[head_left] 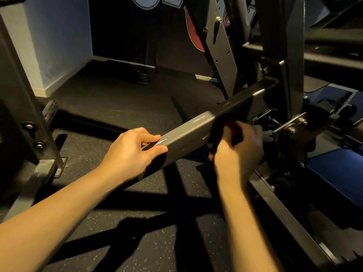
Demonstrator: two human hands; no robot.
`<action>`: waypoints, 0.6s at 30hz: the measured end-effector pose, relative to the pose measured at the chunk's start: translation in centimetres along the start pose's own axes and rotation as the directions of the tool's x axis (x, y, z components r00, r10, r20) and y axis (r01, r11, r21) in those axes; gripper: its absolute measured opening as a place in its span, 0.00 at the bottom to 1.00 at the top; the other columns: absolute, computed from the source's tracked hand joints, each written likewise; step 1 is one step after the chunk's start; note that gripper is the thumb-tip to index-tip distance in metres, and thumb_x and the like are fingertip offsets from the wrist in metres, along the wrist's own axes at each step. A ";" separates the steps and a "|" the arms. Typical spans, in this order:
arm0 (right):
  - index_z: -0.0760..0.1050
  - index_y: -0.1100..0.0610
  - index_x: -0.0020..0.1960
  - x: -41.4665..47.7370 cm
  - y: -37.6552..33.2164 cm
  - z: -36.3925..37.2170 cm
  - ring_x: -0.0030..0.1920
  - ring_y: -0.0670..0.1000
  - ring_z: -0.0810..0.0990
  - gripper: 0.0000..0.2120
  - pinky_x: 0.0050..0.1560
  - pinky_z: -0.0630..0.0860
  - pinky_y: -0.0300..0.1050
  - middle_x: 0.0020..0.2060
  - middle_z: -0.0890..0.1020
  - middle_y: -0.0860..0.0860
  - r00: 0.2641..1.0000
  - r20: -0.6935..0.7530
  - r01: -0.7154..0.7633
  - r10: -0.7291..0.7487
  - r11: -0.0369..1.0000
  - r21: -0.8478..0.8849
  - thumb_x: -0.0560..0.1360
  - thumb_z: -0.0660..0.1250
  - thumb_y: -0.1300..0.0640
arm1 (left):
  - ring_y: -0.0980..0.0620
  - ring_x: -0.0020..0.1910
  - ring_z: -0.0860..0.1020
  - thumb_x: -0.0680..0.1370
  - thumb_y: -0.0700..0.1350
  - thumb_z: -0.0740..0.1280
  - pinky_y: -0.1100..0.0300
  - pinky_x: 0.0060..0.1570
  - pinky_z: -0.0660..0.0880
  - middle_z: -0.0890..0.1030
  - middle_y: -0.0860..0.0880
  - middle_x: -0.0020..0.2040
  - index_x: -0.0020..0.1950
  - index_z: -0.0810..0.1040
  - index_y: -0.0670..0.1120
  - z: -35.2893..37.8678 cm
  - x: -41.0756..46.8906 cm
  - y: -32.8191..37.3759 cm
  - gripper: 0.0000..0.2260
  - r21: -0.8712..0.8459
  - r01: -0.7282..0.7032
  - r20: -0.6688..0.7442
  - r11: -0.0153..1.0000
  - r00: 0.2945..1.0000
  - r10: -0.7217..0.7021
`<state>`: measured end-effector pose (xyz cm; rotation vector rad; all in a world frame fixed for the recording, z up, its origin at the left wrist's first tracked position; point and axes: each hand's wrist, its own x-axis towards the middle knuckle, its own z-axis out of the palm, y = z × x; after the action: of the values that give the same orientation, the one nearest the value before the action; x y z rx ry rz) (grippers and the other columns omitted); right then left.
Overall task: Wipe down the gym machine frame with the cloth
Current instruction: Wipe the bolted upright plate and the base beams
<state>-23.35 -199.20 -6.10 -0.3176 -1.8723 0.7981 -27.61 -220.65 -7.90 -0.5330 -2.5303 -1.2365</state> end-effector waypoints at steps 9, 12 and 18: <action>0.80 0.52 0.56 -8.5 -0.5 1.4 0.46 0.49 0.78 0.10 0.42 0.80 0.47 0.49 0.77 0.48 0.863 0.336 0.361 -0.377 0.926 0.112 0.78 0.64 0.57 | 0.57 0.50 0.79 0.75 0.57 0.73 0.49 0.53 0.78 0.81 0.57 0.49 0.65 0.83 0.51 -0.5 0.0 0.2 0.20 -0.031 0.001 0.025 1.000 1.000 0.000; 0.76 0.43 0.56 -2.3 0.7 0.3 0.49 0.49 0.83 0.08 0.45 0.84 0.52 0.53 0.76 0.42 0.981 0.139 0.123 -0.133 0.989 0.084 0.78 0.64 0.52 | 0.57 0.51 0.79 0.75 0.56 0.73 0.52 0.54 0.78 0.81 0.58 0.50 0.67 0.82 0.51 -0.5 0.1 0.1 0.21 -0.031 0.008 0.030 0.999 1.000 -0.007; 0.81 0.54 0.56 -9.1 -0.7 2.2 0.45 0.46 0.77 0.10 0.45 0.77 0.39 0.48 0.76 0.48 0.926 0.260 0.256 -0.274 0.961 0.101 0.77 0.68 0.62 | 0.57 0.50 0.80 0.72 0.59 0.73 0.48 0.55 0.79 0.82 0.57 0.49 0.64 0.84 0.51 -0.6 0.0 0.1 0.23 -0.088 0.039 0.046 0.995 0.998 -0.035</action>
<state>-21.22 -205.51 -12.70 0.0941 -2.0843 0.7422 -27.57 -221.08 -7.49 -0.5408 -2.5420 -1.3700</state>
